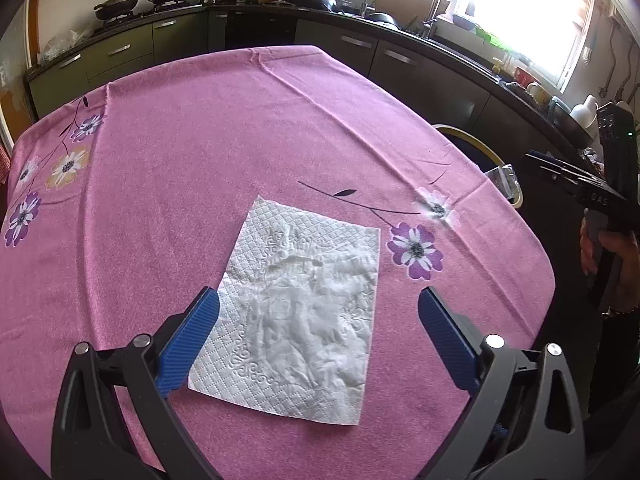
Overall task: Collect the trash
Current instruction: 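Pinch the white tissue off the tablecloth with the left gripper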
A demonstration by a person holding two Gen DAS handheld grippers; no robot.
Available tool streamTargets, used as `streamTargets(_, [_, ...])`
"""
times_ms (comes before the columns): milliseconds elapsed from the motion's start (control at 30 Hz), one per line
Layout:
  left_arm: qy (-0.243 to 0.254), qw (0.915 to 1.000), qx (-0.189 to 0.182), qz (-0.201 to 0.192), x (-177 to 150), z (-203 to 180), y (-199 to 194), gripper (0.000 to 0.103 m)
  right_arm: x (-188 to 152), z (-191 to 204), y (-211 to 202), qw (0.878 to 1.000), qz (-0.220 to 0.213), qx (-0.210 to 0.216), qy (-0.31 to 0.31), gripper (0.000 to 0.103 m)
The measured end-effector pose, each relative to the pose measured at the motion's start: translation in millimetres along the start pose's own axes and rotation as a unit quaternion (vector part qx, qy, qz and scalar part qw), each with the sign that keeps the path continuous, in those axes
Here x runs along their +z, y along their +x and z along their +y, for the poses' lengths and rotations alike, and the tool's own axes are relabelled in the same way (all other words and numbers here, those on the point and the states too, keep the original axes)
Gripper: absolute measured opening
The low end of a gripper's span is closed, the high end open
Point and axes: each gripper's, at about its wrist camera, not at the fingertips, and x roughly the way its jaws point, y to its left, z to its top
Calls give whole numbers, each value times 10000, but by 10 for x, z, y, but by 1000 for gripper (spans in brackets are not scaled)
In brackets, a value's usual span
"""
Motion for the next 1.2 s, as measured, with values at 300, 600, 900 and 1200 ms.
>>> streamTargets(300, [145,9998,-17,167,-20,81,71,96,1,178,4,9995,-33,299,135,86])
streamTargets(600, [719,9965,405,123,-98,-137,129,96,-36,38,38,9985,11,429,343,86])
streamTargets(900, [744,9963,435,23,-105,-127,49,69,-65,-5,3,9973,-46,584,447,87])
streamTargets(1200, [829,9960,343,39,-109,-193,2,33,-68,-4,-50,9967,-109,649,477,87])
